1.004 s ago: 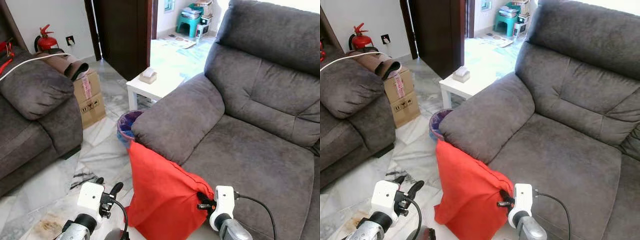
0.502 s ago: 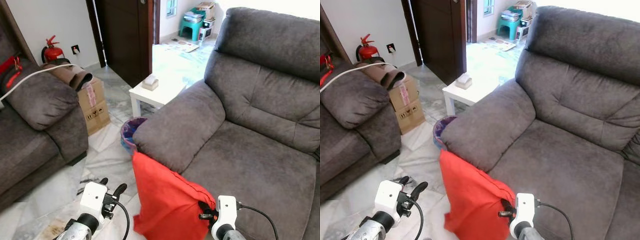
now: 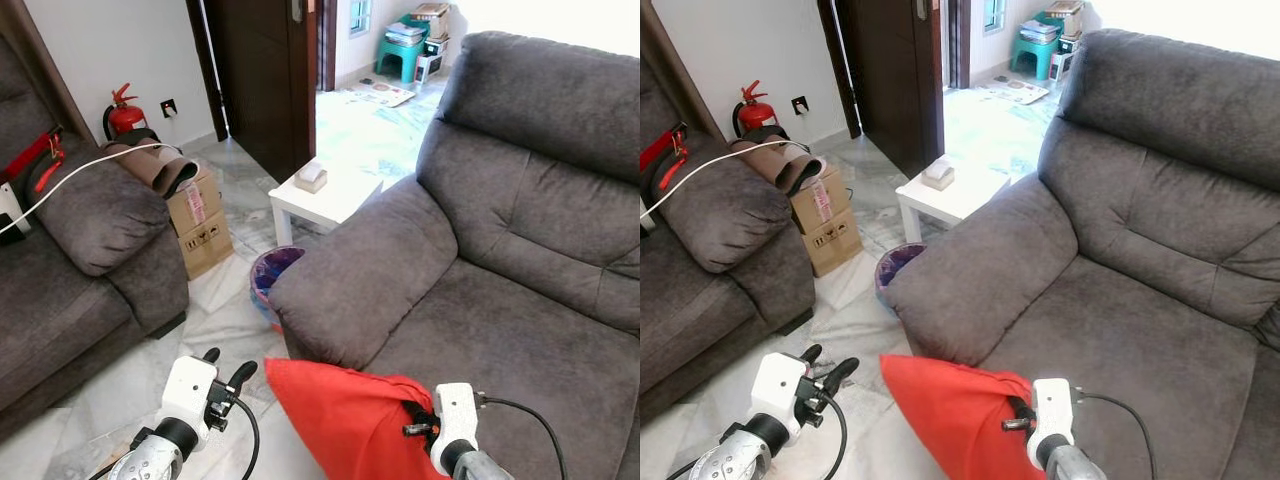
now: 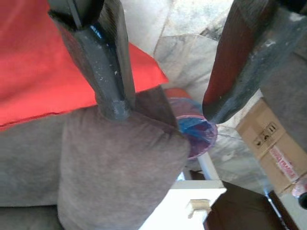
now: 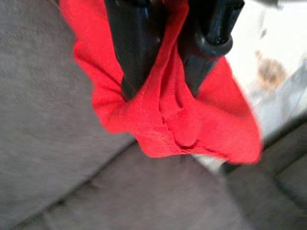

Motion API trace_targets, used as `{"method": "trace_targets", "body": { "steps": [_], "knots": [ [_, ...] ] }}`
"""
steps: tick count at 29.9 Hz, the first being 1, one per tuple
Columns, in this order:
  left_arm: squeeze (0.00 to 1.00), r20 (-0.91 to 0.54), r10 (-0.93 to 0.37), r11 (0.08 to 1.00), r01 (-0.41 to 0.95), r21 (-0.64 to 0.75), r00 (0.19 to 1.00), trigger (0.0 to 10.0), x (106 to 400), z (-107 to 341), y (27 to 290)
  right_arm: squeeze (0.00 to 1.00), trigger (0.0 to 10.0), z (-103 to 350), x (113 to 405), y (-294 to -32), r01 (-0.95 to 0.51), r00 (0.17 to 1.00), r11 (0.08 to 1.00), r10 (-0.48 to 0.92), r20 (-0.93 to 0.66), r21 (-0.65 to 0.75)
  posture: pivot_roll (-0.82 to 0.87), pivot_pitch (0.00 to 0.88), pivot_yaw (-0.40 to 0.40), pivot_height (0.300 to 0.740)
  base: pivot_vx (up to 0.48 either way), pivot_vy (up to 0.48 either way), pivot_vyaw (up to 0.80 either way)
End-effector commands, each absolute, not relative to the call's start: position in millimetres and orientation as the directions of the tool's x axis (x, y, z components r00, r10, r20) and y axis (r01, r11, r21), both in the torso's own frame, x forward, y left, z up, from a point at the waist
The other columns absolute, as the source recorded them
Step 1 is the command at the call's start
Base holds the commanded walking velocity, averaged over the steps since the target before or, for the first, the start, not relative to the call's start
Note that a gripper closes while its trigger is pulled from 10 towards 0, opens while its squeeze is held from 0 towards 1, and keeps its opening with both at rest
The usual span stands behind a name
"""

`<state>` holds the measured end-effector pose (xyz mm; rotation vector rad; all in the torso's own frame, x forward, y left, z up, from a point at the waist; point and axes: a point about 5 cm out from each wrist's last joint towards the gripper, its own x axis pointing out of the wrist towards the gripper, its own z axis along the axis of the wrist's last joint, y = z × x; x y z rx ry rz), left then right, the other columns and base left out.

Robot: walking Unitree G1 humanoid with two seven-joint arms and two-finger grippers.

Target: Move the pillow to the sofa from floor

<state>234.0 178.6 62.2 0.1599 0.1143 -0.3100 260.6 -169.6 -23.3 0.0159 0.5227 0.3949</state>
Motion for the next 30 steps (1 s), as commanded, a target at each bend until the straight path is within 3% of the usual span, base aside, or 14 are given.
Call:
{"method": "trace_targets", "body": {
  "steps": [1,5,8,13,18,30],
  "knots": [
    [0.00,-0.224,-0.358,0.912,0.391,0.124,0.906,10.0,226.6,52.1,183.0,0.00,10.0,1.0,280.3,-160.9,-0.513,0.783,0.857,0.490,-0.383,0.048,0.11,0.039,0.022,0.740,0.000,0.000,0.00],
    [0.00,-0.346,-0.464,0.837,0.532,0.129,0.815,10.0,213.8,39.9,190.3,0.00,10.0,5.4,277.1,-160.9,-0.693,0.667,0.720,0.614,-0.421,-0.047,0.11,0.047,0.028,0.740,0.000,0.000,0.00],
    [0.00,-0.402,-0.489,0.797,0.584,0.157,0.775,10.0,210.1,35.2,193.7,0.00,10.0,11.4,278.9,-161.7,-0.736,0.637,0.673,0.653,-0.410,-0.071,0.11,0.051,0.025,0.740,0.000,0.000,0.00],
    [0.00,-0.452,-0.537,0.723,0.664,0.188,0.712,10.0,206.6,31.9,193.0,0.00,10.0,11.8,273.5,-157.6,-0.832,0.522,0.549,0.728,-0.445,-0.078,0.11,0.055,0.021,0.740,0.000,0.000,0.00],
    [0.00,-0.443,-0.579,0.674,0.708,0.213,0.684,10.0,215.1,38.6,189.3,0.00,10.0,12.8,263.6,-144.6,-0.926,0.347,0.377,0.820,-0.455,-0.027,0.11,0.055,0.022,0.740,0.000,0.000,0.00],
    [0.00,-0.522,-0.635,0.555,0.806,0.204,0.570,10.0,206.1,27.9,188.4,0.00,10.0,12.4,255.3,-147.2,-0.963,0.241,0.268,0.829,-0.505,-0.020,0.11,0.054,0.020,0.740,0.000,0.000,0.00]
  ]
}}
